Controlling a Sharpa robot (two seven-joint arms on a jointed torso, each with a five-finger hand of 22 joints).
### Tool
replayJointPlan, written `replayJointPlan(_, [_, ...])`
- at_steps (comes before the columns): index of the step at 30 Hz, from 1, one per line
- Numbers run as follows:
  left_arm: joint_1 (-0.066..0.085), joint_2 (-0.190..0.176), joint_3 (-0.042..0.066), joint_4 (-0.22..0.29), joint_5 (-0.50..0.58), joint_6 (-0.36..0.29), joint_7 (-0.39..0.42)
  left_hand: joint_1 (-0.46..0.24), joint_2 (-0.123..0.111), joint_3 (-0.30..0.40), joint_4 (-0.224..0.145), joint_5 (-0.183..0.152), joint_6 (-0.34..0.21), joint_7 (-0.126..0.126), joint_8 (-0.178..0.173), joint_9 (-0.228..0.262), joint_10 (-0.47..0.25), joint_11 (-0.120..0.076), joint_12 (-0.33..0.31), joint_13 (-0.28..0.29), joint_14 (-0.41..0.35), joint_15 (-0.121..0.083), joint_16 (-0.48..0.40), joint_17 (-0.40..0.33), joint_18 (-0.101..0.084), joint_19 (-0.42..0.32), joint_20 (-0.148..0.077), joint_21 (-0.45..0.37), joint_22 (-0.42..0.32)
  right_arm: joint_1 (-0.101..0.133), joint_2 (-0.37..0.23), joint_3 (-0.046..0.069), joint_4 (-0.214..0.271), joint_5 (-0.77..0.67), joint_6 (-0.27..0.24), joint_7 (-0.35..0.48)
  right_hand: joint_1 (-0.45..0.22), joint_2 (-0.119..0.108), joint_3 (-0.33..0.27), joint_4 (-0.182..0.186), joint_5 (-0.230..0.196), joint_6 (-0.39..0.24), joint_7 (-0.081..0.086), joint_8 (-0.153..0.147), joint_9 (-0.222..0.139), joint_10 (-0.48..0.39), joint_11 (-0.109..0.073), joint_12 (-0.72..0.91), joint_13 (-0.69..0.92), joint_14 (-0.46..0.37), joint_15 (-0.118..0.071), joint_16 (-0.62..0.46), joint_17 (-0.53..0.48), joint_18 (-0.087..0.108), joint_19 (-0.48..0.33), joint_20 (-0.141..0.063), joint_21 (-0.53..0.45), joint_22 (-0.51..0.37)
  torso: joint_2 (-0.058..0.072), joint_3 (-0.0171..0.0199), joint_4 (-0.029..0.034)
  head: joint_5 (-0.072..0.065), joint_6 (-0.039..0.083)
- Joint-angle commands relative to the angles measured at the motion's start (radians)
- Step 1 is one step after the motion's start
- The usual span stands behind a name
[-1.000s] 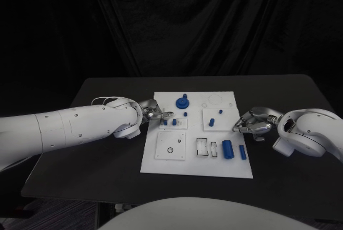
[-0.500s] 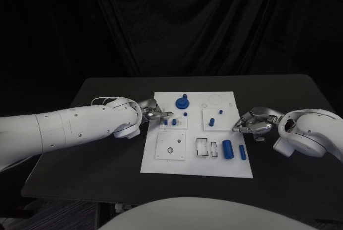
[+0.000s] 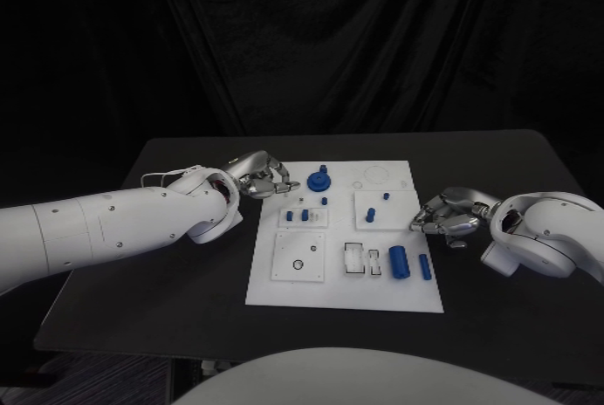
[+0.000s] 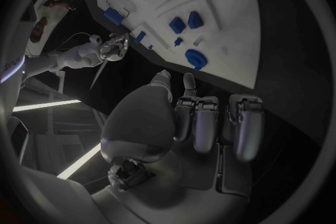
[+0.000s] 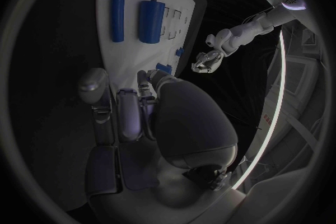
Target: Assemble the parts on the task board
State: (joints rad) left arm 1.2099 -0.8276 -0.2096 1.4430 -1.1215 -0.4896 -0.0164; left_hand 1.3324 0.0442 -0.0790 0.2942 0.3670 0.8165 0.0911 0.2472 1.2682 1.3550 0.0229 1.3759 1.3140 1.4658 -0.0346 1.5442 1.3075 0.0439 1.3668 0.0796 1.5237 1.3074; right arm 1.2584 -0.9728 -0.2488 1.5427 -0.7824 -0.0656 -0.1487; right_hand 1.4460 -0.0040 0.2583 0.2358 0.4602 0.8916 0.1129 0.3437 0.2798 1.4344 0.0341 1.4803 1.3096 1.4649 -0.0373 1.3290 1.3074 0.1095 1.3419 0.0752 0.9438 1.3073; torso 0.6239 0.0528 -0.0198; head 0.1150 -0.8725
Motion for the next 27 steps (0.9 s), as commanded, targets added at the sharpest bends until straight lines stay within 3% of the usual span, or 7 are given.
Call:
replayJointPlan(1, [0.013,0.012,0.002,-0.012,-0.041,-0.062,0.256,0.119,-0.008,0.051,-0.003,0.007,-0.045,0.027,-0.035,-0.04,-0.311,0.029,-0.292,-0.071,0.007,0.034,-0.053,0.17,0.053,-0.182,0.03,-0.142,0.024,-0.002,-0.003,0.001,0.008,-0.003,-0.046,0.028,0.001,-0.011,0.002,-0.002,0.007,-0.002,-0.001,0.006,0.001,0.0,0.001,0.004,0.134,0.013,0.005,0.003,0.044,0.012,0.001,0.0,0.005,0.079,0.0,-0.0014,-0.0011,0.0,0.0])
replayJointPlan(2, [0.015,0.017,0.002,-0.018,-0.043,-0.053,0.276,0.131,-0.012,0.06,-0.002,0.005,-0.042,0.032,-0.041,-0.056,-0.339,0.035,-0.329,-0.098,-0.003,0.041,-0.058,0.163,0.056,-0.192,0.037,-0.169,0.003,-0.002,-0.004,0.001,0.009,-0.003,-0.048,0.03,0.001,-0.011,0.002,-0.002,0.007,-0.002,-0.001,0.006,0.001,0.0,0.001,0.004,0.134,0.013,0.005,0.003,0.044,0.012,0.001,0.0,0.005,0.079,0.0,-0.0012,-0.0015,0.0,0.0])
replayJointPlan(4, [0.019,0.03,0.002,-0.032,-0.061,-0.028,0.311,0.177,-0.024,0.099,-0.005,-0.006,-0.041,0.045,-0.062,-0.101,-0.561,0.051,-0.56,-0.251,-0.066,0.053,-0.094,0.118,0.08,-0.274,0.051,-0.283,-0.095,-0.002,-0.004,0.001,0.011,-0.003,-0.052,0.035,0.0,-0.012,0.002,-0.002,0.008,-0.001,-0.001,0.006,0.001,0.001,0.0,0.005,0.135,0.013,0.005,0.003,0.044,0.012,0.002,0.0,0.008,0.08,0.0,-0.0009,-0.0031,-0.001,0.0])
replayJointPlan(7, [0.021,0.059,0.001,-0.062,-0.122,0.028,0.334,0.286,-0.052,0.213,-0.007,-0.08,-0.051,0.074,-0.129,-0.204,-0.656,0.086,-0.73,-0.385,-0.178,0.087,-0.17,0.022,0.053,-0.157,0.08,-0.238,-0.034,-0.002,-0.005,0.001,0.016,-0.003,-0.059,0.043,0.0,-0.014,0.002,-0.003,0.013,0.0,-0.002,0.008,0.002,0.0,0.0,0.005,0.135,0.014,0.004,0.004,0.044,0.012,0.003,0.0,0.008,0.081,0.001,0.0002,-0.0046,-0.003,0.0])
replayJointPlan(9, [0.022,0.077,0.0,-0.083,-0.154,0.064,0.342,0.307,-0.078,0.273,-0.009,-0.082,-0.057,0.065,-0.158,-0.253,-0.697,0.091,-0.791,-0.444,-0.157,0.085,-0.159,0.024,0.043,-0.103,0.078,-0.189,0.016,-0.002,-0.006,0.001,0.019,-0.003,-0.064,0.049,0.0,-0.014,0.002,-0.003,0.013,0.0,-0.002,0.008,0.002,0.0,0.0,0.005,0.135,0.014,0.004,0.004,0.044,0.012,0.003,0.0,0.008,0.081,0.002,0.0007,-0.0039,-0.006,0.0])
replayJointPlan(16, [0.02,0.153,-0.001,-0.173,-0.247,0.153,0.343,0.302,-0.162,0.446,-0.046,-0.092,-0.119,0.042,-0.184,-0.379,-0.769,0.114,-0.838,-0.523,-0.114,0.093,-0.131,0.026,0.018,-0.013,0.083,-0.091,0.119,-0.002,-0.014,0.001,0.031,-0.003,-0.083,0.066,-0.001,-0.018,0.002,-0.003,0.022,0.002,-0.003,0.01,0.003,0.003,-0.002,0.006,0.136,0.015,0.003,0.007,0.047,0.011,0.006,-0.001,0.011,0.082,0.003,0.0006,-0.0009,-0.019,0.0])
replayJointPlan(27, [0.003,0.255,-0.001,-0.288,-0.42,0.194,0.326,0.216,-0.193,0.56,-0.116,-0.209,-0.128,0.007,-0.184,-0.468,-0.796,0.109,-0.806,-0.557,-0.11,0.085,-0.128,-0.017,-0.003,0.061,0.083,-0.027,0.19,-0.002,-0.021,0.001,0.042,-0.003,-0.093,0.074,-0.002,-0.019,0.003,-0.003,0.026,0.003,-0.004,0.011,0.003,0.003,-0.002,0.006,0.136,0.015,0.003,0.007,0.047,0.011,0.007,-0.001,0.01,0.082,0.009,-0.0013,-0.0069,-0.027,0.0])
